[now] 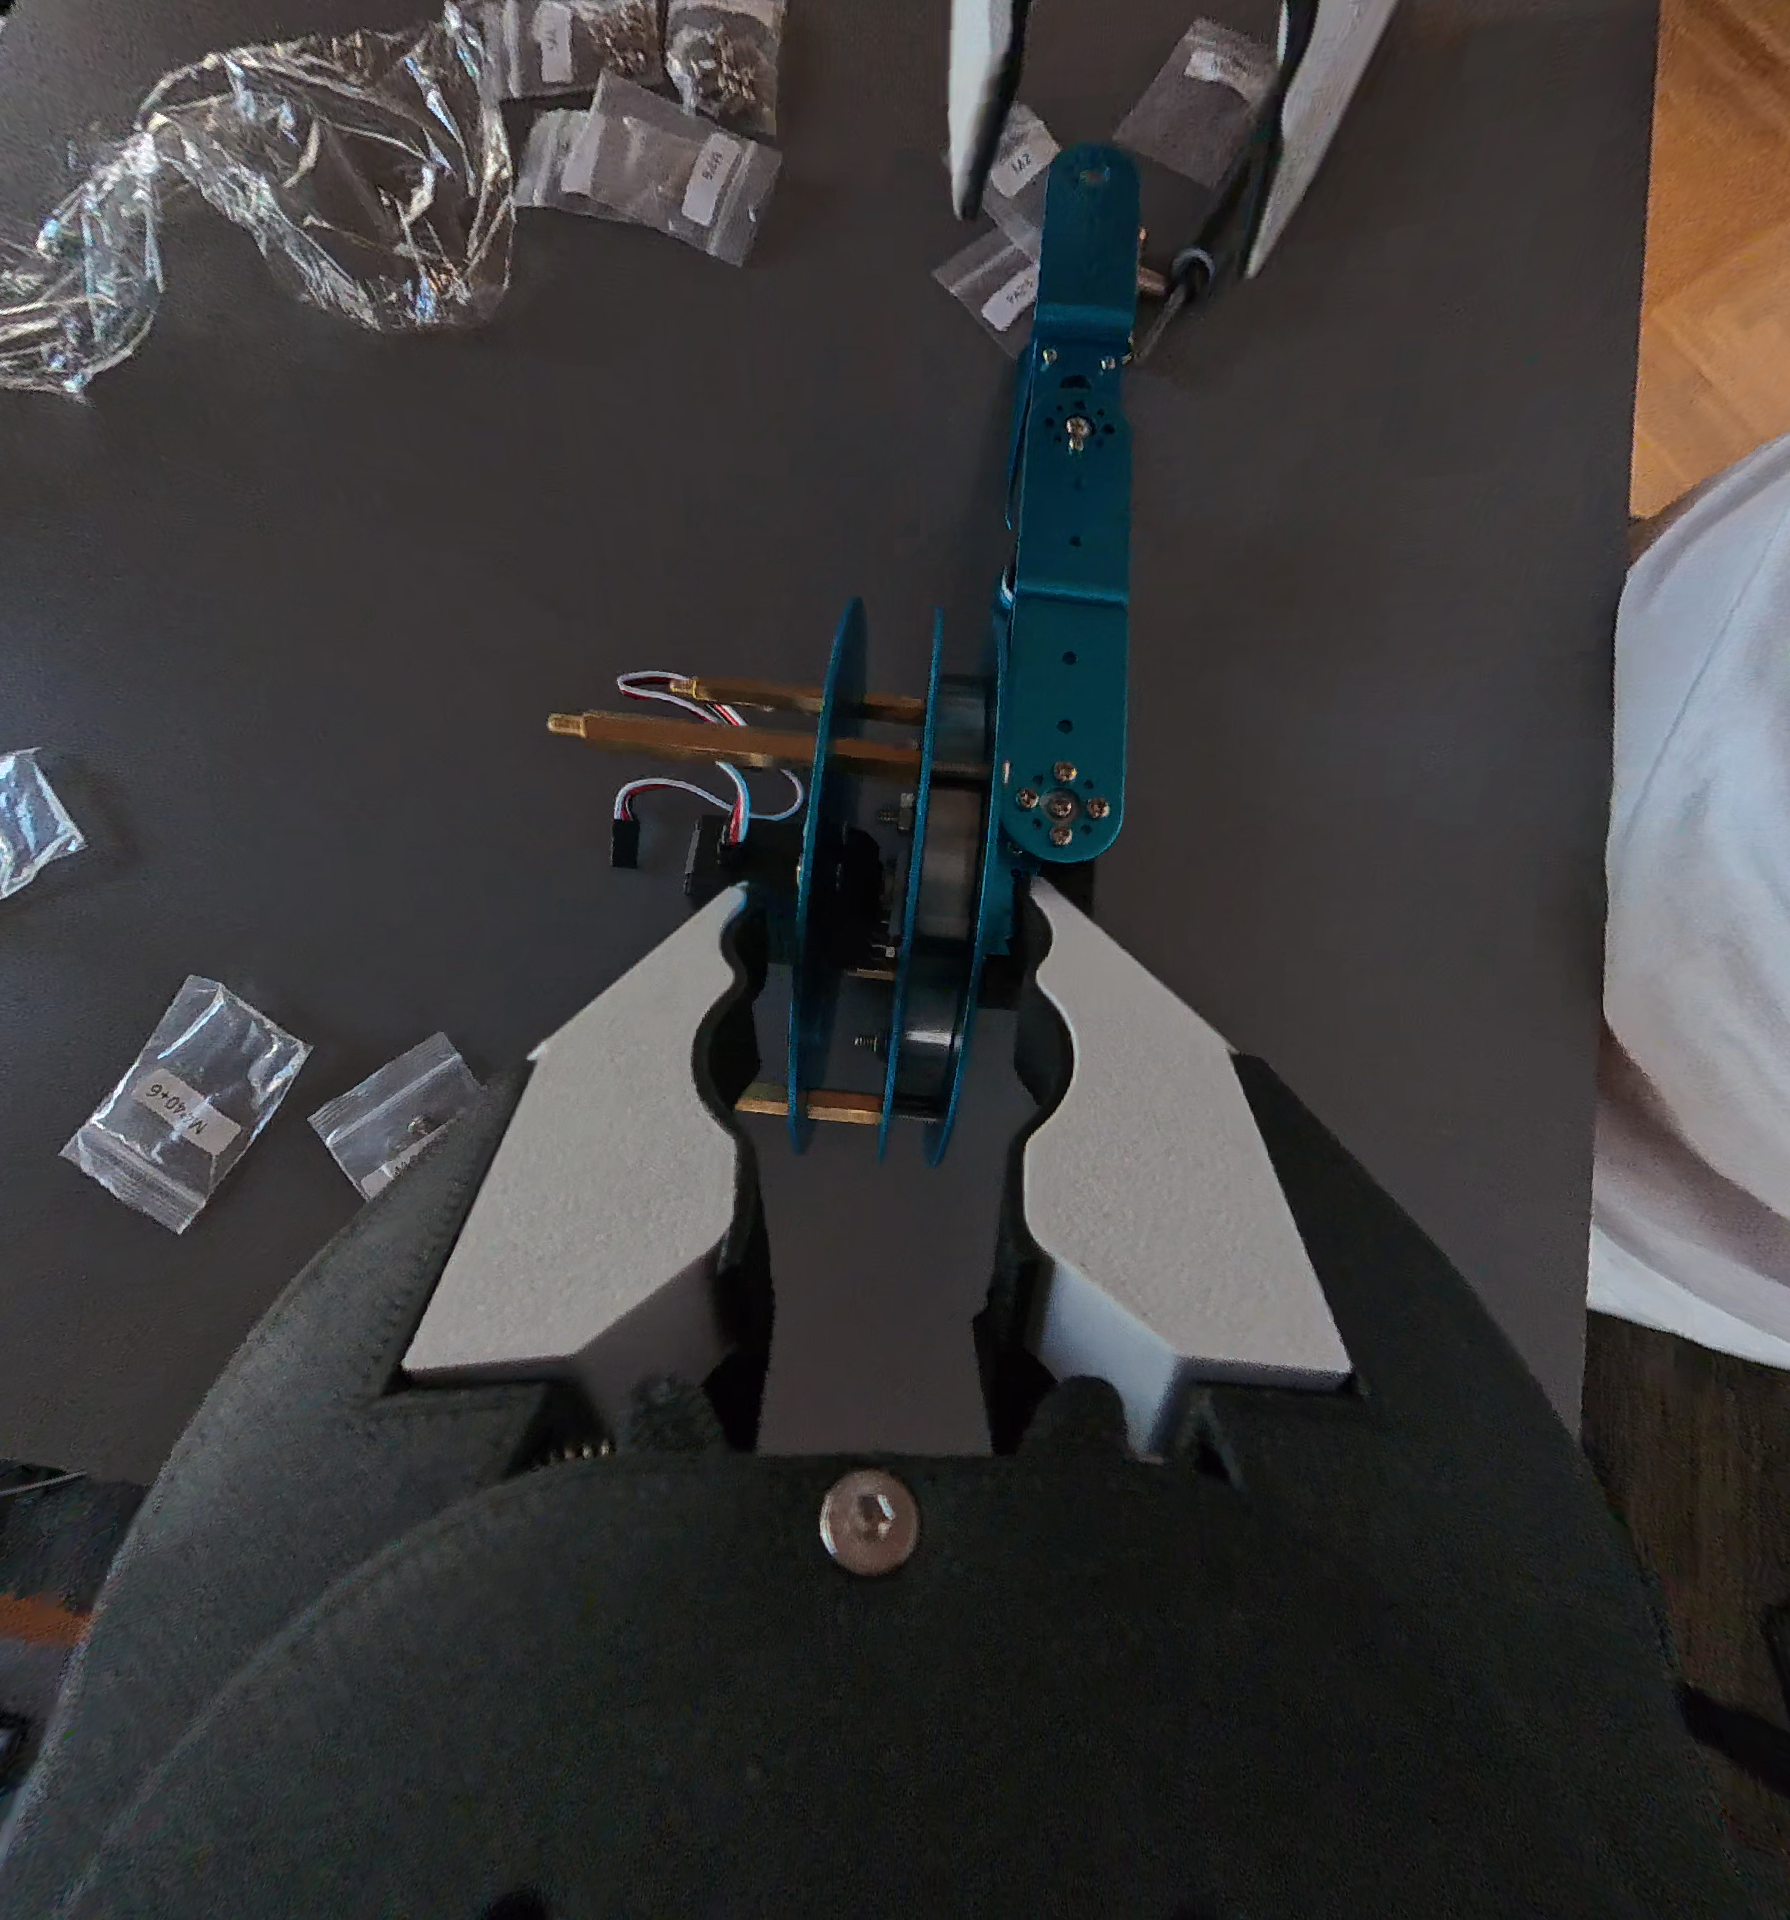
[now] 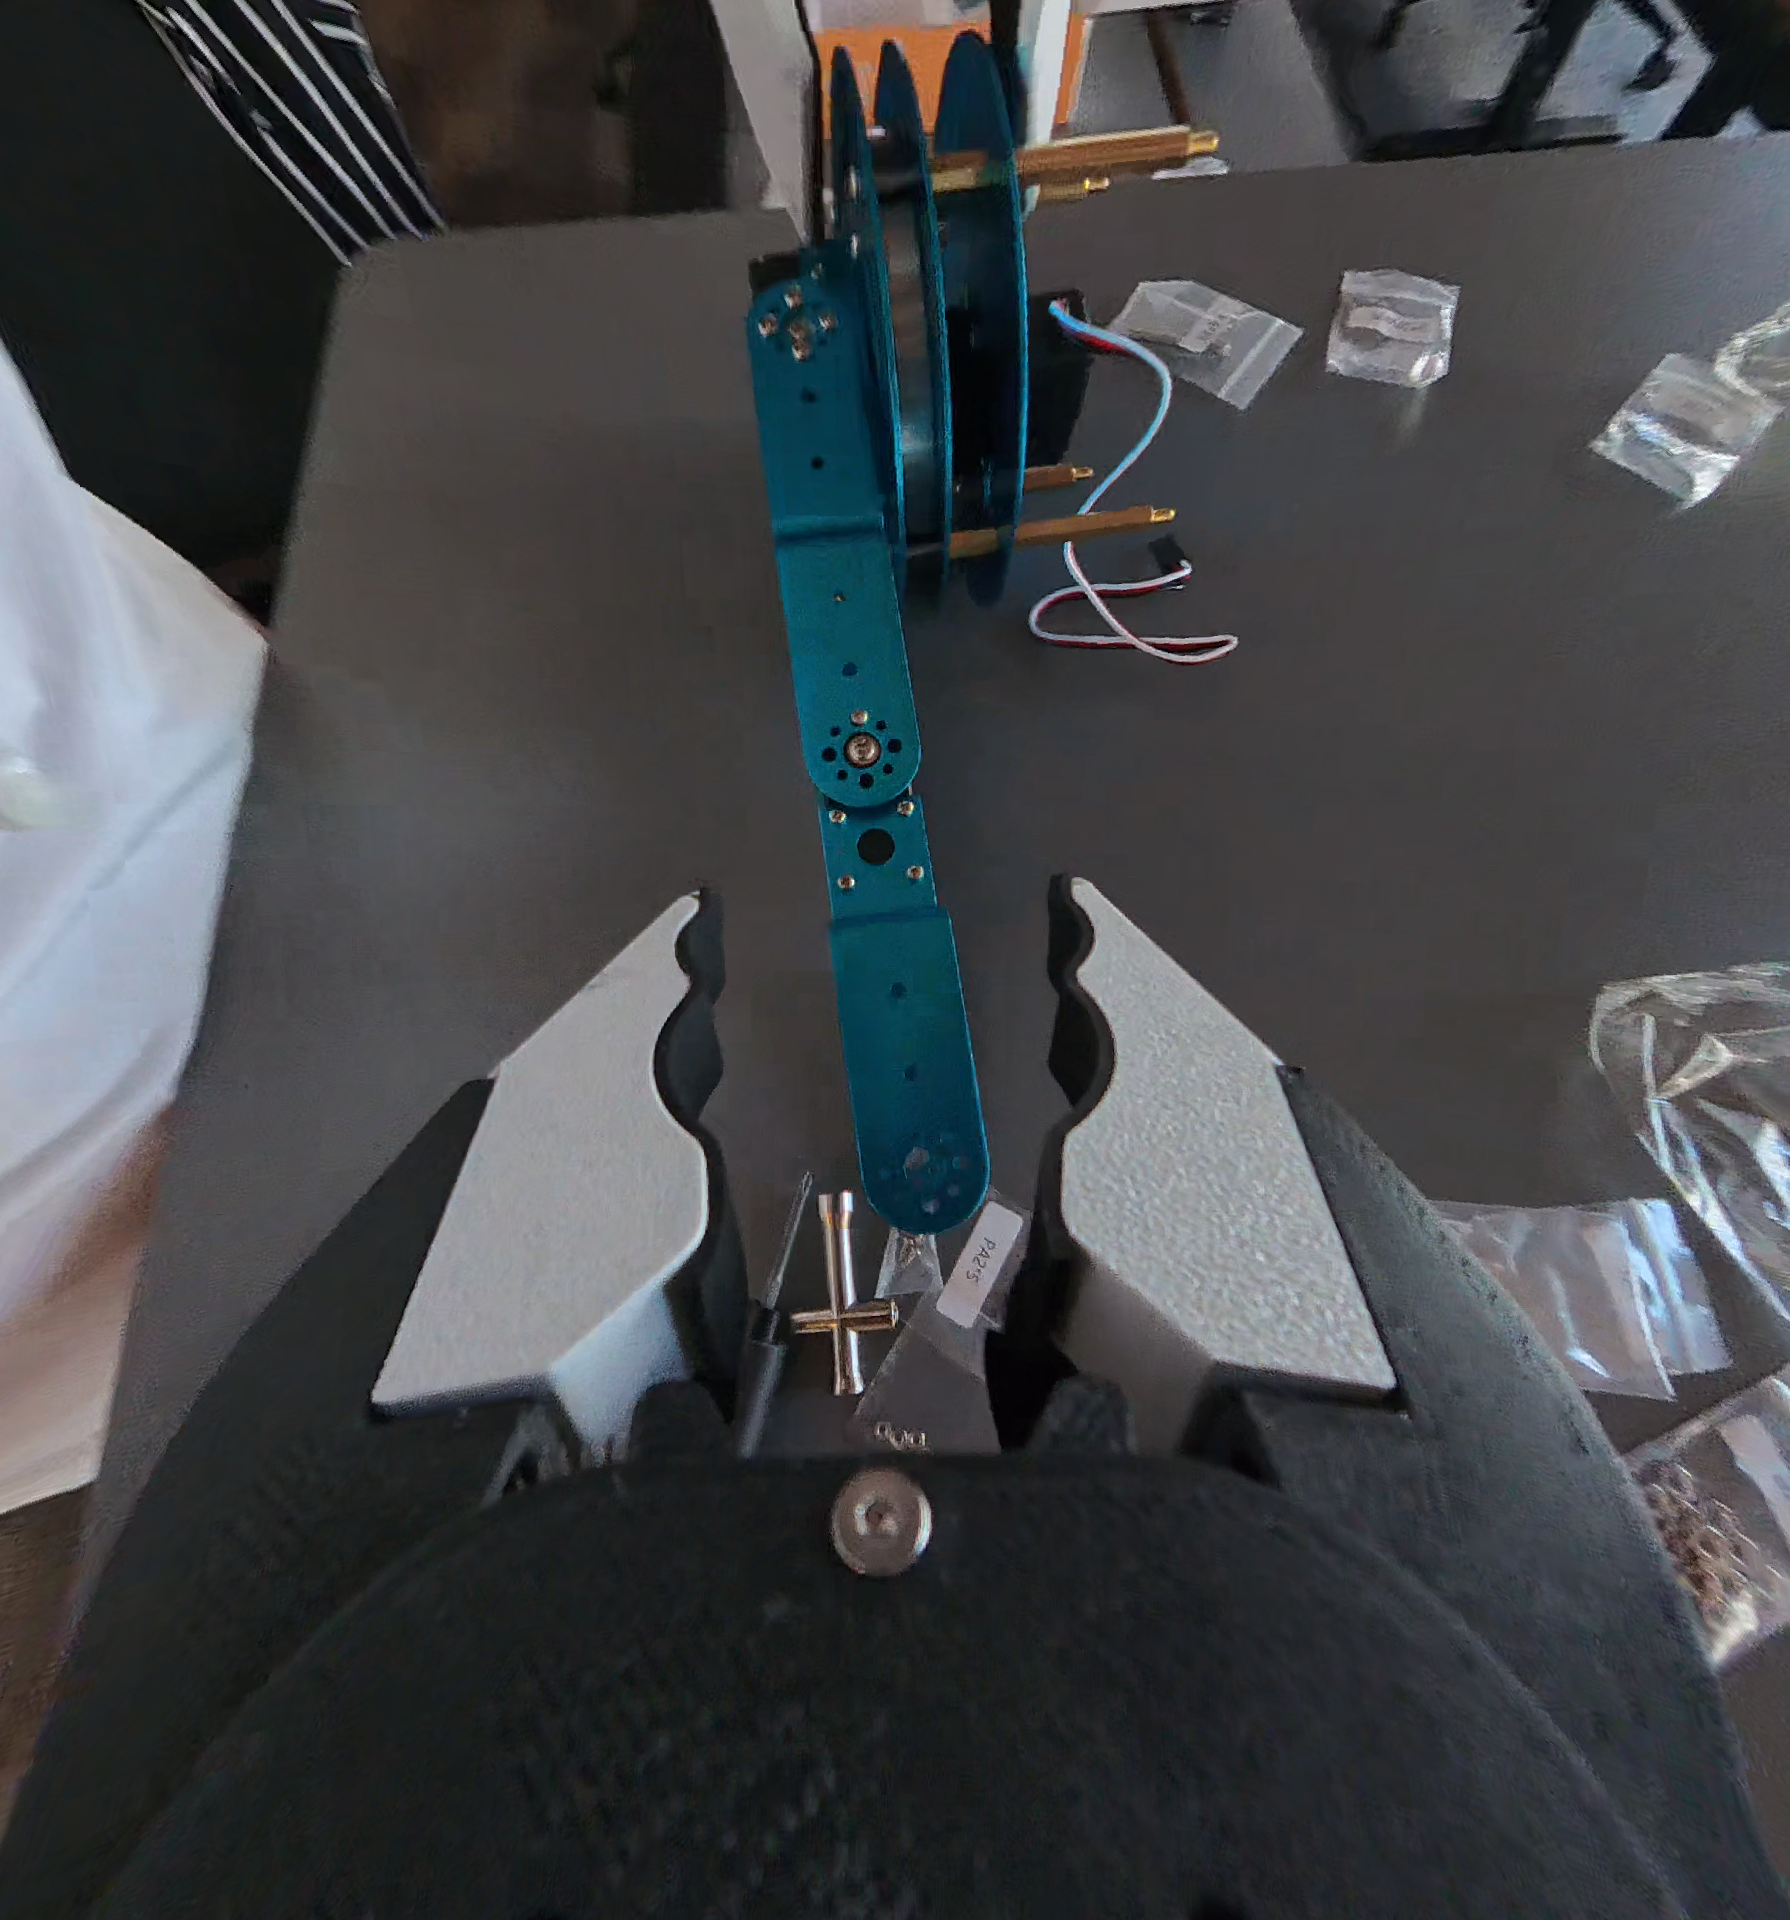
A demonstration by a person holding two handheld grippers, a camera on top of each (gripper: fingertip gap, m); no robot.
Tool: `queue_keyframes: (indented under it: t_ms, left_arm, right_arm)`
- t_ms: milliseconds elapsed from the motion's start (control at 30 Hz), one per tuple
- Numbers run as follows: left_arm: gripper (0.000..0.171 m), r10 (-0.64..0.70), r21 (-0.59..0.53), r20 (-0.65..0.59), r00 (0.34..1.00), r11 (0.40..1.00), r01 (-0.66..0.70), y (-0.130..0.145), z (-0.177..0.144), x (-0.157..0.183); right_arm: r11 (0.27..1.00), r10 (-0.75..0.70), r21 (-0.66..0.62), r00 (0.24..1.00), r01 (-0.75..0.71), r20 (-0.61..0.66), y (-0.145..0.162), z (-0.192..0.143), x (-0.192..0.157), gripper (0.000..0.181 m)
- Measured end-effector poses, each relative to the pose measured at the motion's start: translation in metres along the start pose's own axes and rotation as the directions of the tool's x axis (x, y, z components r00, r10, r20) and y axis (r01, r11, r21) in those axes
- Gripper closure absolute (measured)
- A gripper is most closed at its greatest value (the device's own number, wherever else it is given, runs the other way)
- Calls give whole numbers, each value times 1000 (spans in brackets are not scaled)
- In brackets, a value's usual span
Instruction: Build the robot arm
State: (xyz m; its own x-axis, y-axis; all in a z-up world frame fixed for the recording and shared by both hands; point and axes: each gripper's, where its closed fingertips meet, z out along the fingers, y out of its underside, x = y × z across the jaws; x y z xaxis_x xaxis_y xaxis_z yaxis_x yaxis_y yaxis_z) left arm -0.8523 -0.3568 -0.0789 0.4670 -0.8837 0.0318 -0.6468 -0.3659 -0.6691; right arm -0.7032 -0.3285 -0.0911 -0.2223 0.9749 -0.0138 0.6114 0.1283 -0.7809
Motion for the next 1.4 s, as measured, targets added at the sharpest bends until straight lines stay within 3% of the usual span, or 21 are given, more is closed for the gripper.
queue_keyframes:
  t_ms: [167,333,467,567,667,767,1000,1033,1400]
  left_arm:
    - [114,-87,109,49,995,991,81,-12,-23,-8]
    - [108,-77,195,164,983,980,44,-45,-47,2]
    - [105,61,9,210,976,998,-65,-49,-26,21]
    - [115,45,17,190,981,999,-49,-55,-19,20]
    - [124,-34,-4,158,987,999,35,-40,-18,4]
    - [119,-104,21,110,988,995,102,-24,-17,-4]
    - [127,-96,29,51,994,995,95,2,-7,-4]
    - [135,-94,50,40,995,995,92,2,-7,-1]
    - [138,-55,219,45,997,975,44,11,-15,1]
  right_arm:
    - [999,-33,-7,997,33,-75,9,9,-3,117]
    - [1000,10,18,986,-8,-165,23,-12,1,117]
    - [997,63,53,973,-53,-220,33,-30,6,117]
    - [991,93,113,973,-70,-211,31,-35,1,117]
    - [989,106,127,972,-80,-210,35,-33,-2,117]
    - [986,123,134,973,-98,-193,37,-29,-6,117]
    - [987,135,107,974,-117,-182,37,-20,-8,117]
    - [988,133,99,974,-116,-184,36,-19,-8,117]
    - [992,104,87,969,-87,-225,15,-14,-7,119]
